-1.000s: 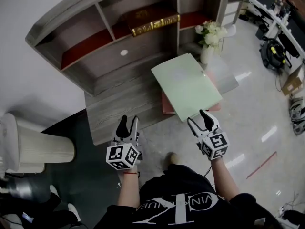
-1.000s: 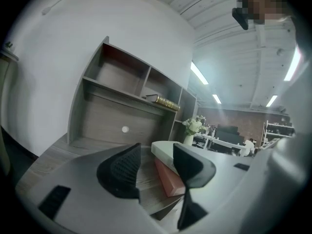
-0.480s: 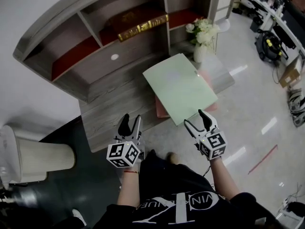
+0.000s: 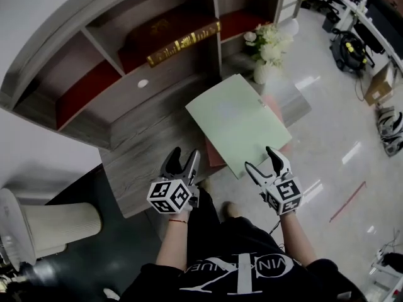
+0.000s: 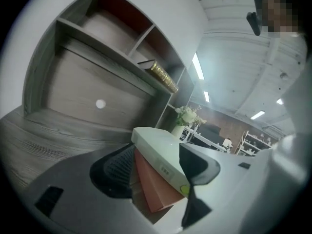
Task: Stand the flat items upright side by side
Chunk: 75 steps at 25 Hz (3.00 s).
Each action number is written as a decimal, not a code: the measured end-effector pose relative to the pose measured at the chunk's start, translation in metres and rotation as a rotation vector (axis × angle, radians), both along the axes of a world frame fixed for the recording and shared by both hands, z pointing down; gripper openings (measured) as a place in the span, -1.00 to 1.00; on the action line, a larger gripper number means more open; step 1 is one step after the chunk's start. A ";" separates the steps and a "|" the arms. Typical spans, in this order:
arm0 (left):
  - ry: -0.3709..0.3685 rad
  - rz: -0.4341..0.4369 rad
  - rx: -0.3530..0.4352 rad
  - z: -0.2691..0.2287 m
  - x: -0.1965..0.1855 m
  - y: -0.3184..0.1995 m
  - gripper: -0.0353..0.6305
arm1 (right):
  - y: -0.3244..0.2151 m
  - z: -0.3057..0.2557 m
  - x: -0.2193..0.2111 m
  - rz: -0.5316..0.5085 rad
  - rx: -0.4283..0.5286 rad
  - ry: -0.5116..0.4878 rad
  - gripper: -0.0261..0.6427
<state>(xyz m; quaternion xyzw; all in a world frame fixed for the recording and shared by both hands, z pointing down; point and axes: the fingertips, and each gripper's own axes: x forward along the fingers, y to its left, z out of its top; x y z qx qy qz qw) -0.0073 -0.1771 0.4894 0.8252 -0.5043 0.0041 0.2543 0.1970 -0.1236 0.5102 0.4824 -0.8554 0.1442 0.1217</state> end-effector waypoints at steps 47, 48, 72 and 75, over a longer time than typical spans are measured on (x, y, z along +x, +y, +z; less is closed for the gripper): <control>0.645 0.063 -0.397 0.085 0.043 -0.166 0.13 | -0.031 0.018 -0.002 0.096 -0.094 0.082 0.13; 0.648 0.056 -0.396 0.084 0.042 -0.165 0.11 | -0.031 0.018 -0.002 0.097 -0.095 0.083 0.13; 0.762 -0.247 -0.318 0.090 -0.069 -0.075 0.11 | -0.036 0.019 -0.054 -0.161 -0.074 0.115 0.12; 0.827 -0.199 -0.352 0.095 -0.054 -0.070 0.22 | -0.035 0.019 -0.054 -0.160 -0.074 0.109 0.12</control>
